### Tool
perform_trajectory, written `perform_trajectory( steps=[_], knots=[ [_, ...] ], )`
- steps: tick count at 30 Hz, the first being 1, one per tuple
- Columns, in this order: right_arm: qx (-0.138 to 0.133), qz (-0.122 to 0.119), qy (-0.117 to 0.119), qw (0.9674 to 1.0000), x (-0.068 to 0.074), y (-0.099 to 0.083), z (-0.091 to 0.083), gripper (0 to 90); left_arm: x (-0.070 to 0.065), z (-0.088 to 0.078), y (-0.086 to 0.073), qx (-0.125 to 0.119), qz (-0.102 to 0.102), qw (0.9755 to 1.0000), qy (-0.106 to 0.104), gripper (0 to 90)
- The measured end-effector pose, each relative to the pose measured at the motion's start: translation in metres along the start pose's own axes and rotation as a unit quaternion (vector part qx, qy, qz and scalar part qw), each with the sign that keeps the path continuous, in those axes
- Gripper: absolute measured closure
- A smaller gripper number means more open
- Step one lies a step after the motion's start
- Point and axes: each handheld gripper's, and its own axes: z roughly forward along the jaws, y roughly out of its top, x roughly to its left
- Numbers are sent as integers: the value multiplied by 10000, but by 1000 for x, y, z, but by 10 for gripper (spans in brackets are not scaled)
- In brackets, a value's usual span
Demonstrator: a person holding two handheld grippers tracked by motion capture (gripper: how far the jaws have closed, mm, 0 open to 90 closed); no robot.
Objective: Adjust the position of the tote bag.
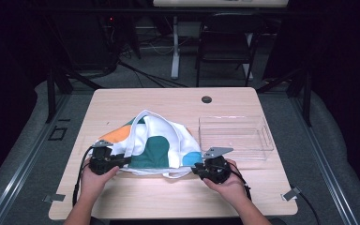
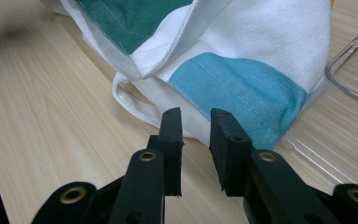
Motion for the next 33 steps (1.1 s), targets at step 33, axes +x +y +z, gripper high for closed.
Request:
perform_trajectory(
  steps=[33],
  knots=[
    [-10, -90, 65, 9999, 4, 0, 0, 726, -4, -13, 0, -104, 162, 9997, 123, 876]
  ],
)
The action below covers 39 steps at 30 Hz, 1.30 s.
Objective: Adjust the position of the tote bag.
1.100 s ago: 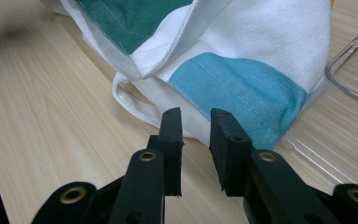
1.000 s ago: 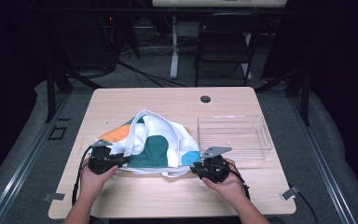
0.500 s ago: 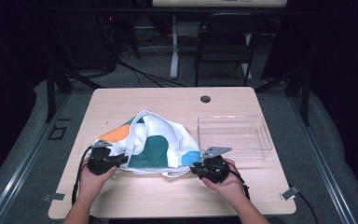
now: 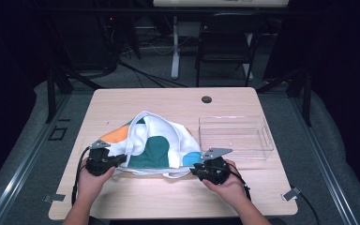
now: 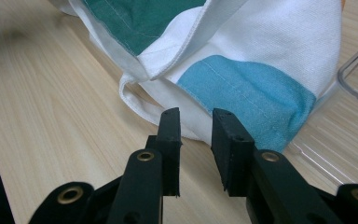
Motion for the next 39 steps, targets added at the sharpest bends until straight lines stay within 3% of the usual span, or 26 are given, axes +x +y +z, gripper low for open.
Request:
perform_trajectory(
  steps=[6, 17, 18, 19, 20, 21, 22, 23, 24, 30, 34, 39],
  knots=[
    [-85, -48, -62, 9999, 5, 1, -1, 724, 0, -3, 1, -114, -4, 9999, -6, 878],
    [-171, -474, -220, 9985, 23, 20, -7, 725, 5, -16, 9, -456, -33, 9989, -35, 879],
    [96, -558, -238, 9981, 25, 24, -11, 727, 5, -18, 10, -450, -26, 9990, -28, 879],
    [86, -603, -224, 9979, 27, 26, -11, 727, 5, -19, 11, -494, 11, 9988, -7, 879],
    [59, -680, -235, 9974, 29, 29, -11, 726, 5, -21, 13, -573, -7, 9984, -1, 879],
    [-181, -684, -193, 9973, 32, 31, -8, 726, 6, -22, 14, -609, 10, 9981, 8, 879],
    [-190, -730, -199, 9970, 33, 34, -7, 725, 6, -23, 16, -668, 22, 9978, 9, 880],
    [-427, -714, -134, 9964, 35, 38, -3, 724, 6, -25, 17, -676, 35, 9977, 13, 880],
    [-202, -797, -148, 9965, 36, 43, -5, 727, 7, -26, 18, -712, 23, 9975, 14, 880],
    [-244, -1012, -138, 9945, 43, 70, 1, 736, 10, -30, 23, -843, -14, 9964, -44, 879],
    [-205, -963, -112, 9951, 46, 85, 11, 725, 11, -33, 25, -853, 2, 9963, -49, 880],
    [12, -1077, -207, 9940, 54, 94, 28, 703, 12, -35, 27, -907, 1, 9959, -62, 879]
  ],
)
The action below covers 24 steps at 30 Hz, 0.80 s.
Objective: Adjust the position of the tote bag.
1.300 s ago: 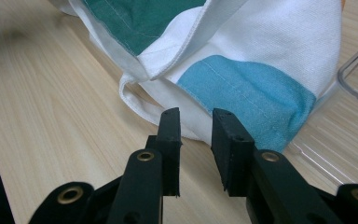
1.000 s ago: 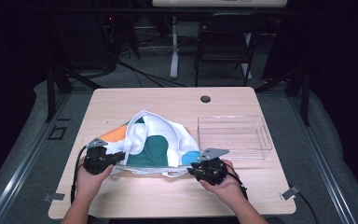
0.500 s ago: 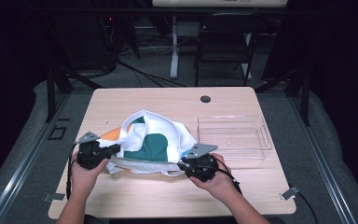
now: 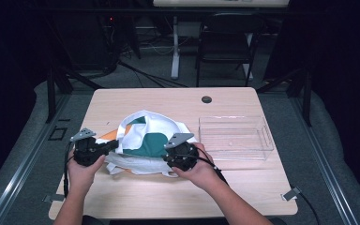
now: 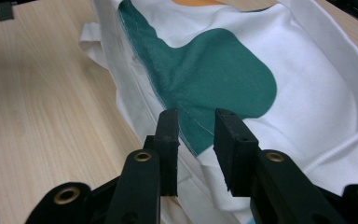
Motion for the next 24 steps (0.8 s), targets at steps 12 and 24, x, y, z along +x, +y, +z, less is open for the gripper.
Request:
perform_trajectory(
  steps=[12, 24],
  knots=[
    [165, -172, 10, 9997, 13, 13, 21, 726, 1, -2, 2, -117, -43, 9999, -18, 880],
    [215, -241, -10, 9995, 21, 22, 39, 723, 1, -2, 2, -142, -53, 9999, -19, 880]
  ],
)
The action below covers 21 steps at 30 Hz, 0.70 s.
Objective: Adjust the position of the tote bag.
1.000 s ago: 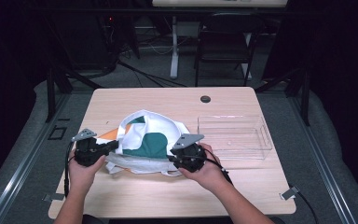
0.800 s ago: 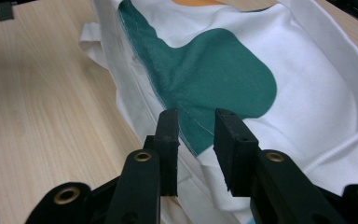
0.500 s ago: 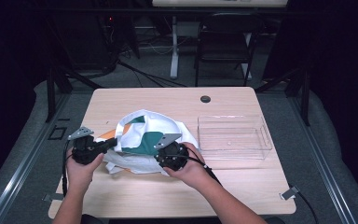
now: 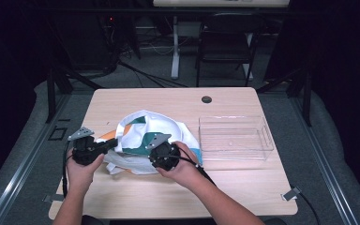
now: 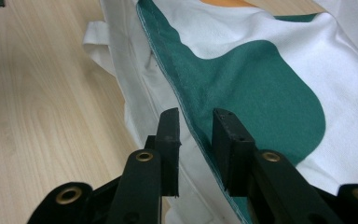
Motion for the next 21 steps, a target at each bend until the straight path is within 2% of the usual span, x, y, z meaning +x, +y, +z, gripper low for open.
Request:
perform_trajectory(
  steps=[9, 21],
  knots=[
    [141, -156, -41, 9998, 2, 2, 9, 711, 0, -1, 0, -12, -38, 10000, -26, 880],
    [75, -180, -115, 9997, 3, 2, 11, 792, 1, -3, 0, -44, -33, 10000, -10, 881]
  ],
)
